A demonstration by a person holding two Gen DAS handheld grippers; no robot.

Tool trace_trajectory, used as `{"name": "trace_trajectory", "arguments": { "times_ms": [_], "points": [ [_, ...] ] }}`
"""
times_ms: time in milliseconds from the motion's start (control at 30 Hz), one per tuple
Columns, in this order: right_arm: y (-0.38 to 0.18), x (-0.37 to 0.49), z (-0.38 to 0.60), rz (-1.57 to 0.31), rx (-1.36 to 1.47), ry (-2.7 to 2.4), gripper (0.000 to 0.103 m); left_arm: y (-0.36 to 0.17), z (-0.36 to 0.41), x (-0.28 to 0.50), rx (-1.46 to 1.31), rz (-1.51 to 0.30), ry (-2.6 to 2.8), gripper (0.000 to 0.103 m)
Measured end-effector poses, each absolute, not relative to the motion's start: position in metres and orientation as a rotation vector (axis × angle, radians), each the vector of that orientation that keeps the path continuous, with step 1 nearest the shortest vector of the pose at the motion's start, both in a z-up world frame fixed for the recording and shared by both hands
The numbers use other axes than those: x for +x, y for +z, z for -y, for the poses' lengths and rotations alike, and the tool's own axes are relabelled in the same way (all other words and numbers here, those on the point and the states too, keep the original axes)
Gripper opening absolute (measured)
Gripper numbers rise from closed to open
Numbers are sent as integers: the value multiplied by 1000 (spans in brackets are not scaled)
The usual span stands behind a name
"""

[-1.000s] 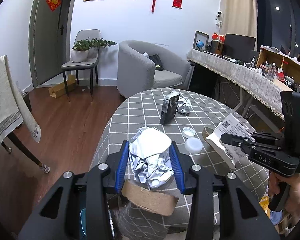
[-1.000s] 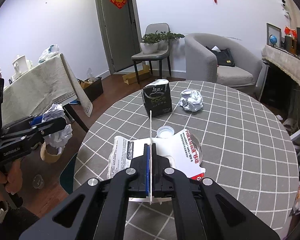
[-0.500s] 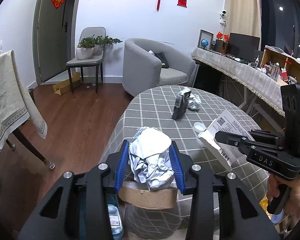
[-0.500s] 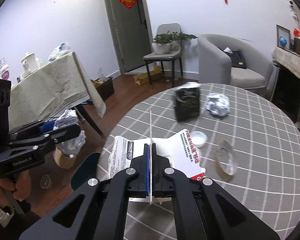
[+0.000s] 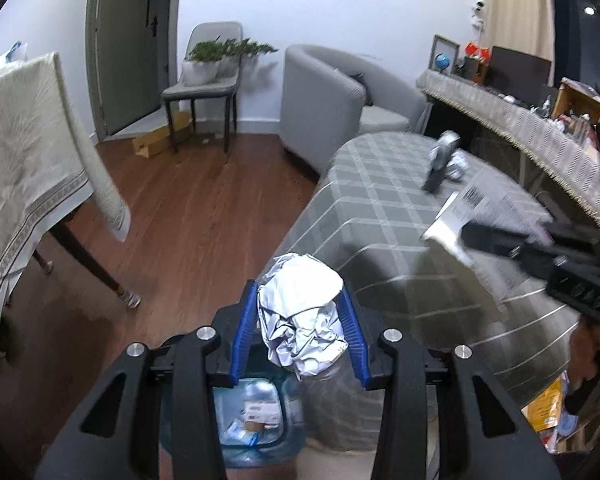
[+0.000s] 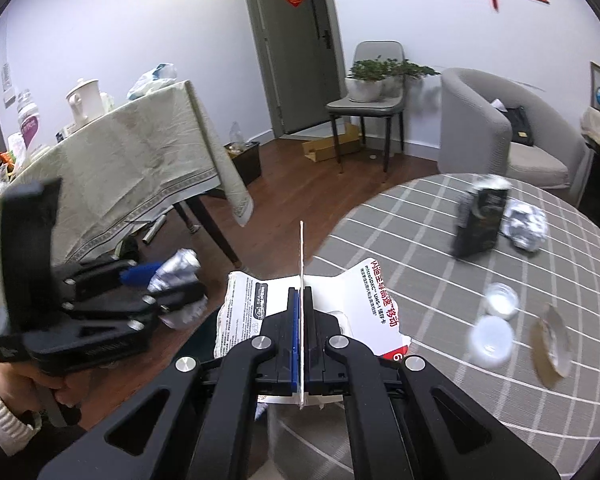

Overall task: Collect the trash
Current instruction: 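Lift the foil and paper box and carry them toward the bin, then open the left gripper over the bin while the right gripper lowers the paper box into it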

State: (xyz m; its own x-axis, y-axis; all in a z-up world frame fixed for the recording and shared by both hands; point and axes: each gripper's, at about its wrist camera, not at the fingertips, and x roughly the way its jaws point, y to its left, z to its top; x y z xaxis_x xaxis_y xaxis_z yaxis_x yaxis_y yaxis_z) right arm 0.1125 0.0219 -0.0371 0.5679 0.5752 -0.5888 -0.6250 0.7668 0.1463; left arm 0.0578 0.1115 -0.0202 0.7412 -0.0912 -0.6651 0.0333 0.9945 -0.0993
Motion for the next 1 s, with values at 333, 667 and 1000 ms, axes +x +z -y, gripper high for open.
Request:
{"name": "trace_trajectory", "arguments": {
  "times_ms": [333,667,1000],
  "points": [
    [-45,111,-79,-679,-118,768,1,-69,-158,62,-70,-899,9,43],
    [-75,115,-126,-757,-166,786,1,-117,-196,62,-93,-1098,46,44],
    [-103,123,-159,-825,-196,793,1,-136,-221,55,-129,-1188,36,55]
  ]
}}
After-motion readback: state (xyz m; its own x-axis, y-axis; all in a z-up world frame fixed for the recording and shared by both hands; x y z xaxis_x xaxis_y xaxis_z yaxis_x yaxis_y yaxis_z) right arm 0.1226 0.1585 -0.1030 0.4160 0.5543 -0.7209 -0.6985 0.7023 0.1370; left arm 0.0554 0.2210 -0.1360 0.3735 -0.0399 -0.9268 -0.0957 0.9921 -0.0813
